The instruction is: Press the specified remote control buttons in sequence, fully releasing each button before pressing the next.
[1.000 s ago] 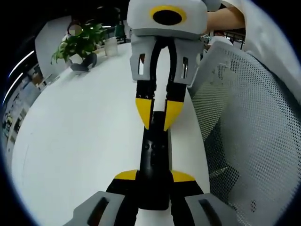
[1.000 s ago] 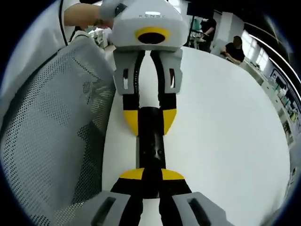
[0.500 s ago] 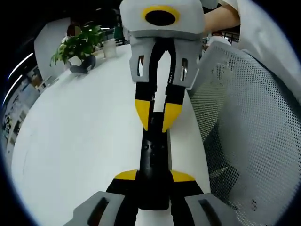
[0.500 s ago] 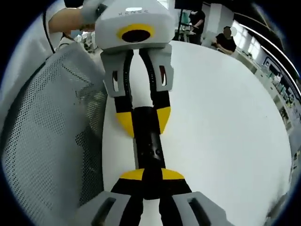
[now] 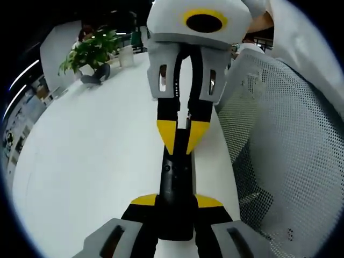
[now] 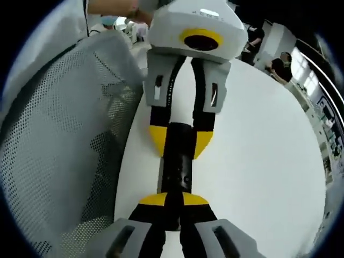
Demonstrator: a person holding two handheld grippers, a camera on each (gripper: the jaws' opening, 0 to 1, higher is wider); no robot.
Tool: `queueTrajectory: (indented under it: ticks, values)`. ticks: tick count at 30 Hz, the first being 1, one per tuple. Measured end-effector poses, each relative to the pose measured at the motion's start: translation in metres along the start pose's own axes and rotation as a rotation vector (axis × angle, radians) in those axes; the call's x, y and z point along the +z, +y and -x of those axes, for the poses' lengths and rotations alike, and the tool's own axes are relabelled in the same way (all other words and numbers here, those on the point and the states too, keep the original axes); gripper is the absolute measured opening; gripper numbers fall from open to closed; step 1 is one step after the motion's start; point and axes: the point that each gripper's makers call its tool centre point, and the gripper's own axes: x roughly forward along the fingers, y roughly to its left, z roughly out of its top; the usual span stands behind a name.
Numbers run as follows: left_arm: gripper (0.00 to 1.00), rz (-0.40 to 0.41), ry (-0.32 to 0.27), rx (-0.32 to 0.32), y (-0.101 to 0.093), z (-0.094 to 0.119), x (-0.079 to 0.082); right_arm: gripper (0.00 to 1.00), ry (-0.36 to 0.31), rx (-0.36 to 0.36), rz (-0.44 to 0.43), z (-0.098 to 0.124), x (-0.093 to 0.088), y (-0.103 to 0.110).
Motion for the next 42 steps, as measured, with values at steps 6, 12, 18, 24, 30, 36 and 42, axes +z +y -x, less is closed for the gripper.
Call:
queueTrajectory:
  ticks: [6,12,18,24,30,36,42]
  values:
    - [0.22,0.002,0.002,0.004,0.0,0.0,0.0,0.03,-0.048,-0.053,-0.16,0.0,0.001,-0.003]
    - [0.22,0.005,-0.006,0.007,0.0,0.0,0.0,0.04,-0.104,-0.088,-0.071,0.001,0.001,-0.002]
    - [0.22,0.005,-0.004,0.007,0.0,0.0,0.0,0.04,-0.073,-0.075,0.058,0.0,0.005,-0.001]
    - [0.22,0.007,-0.009,0.008,0.0,0.0,0.0,0.04,-0.027,-0.015,0.084,-0.002,0.005,-0.002]
    - [0.22,0.011,-0.004,0.012,0.0,0.0,0.0,0.03,-0.02,-0.076,-0.056,-0.002,0.005,-0.003]
    - [0.22,0.015,-0.008,0.017,0.0,0.0,0.0,0.03,-0.122,-0.1,-0.147,0.0,0.005,-0.005]
    - [0.22,0.02,-0.015,0.018,0.0,0.0,0.0,0.01,-0.115,-0.095,0.01,-0.002,0.01,-0.002]
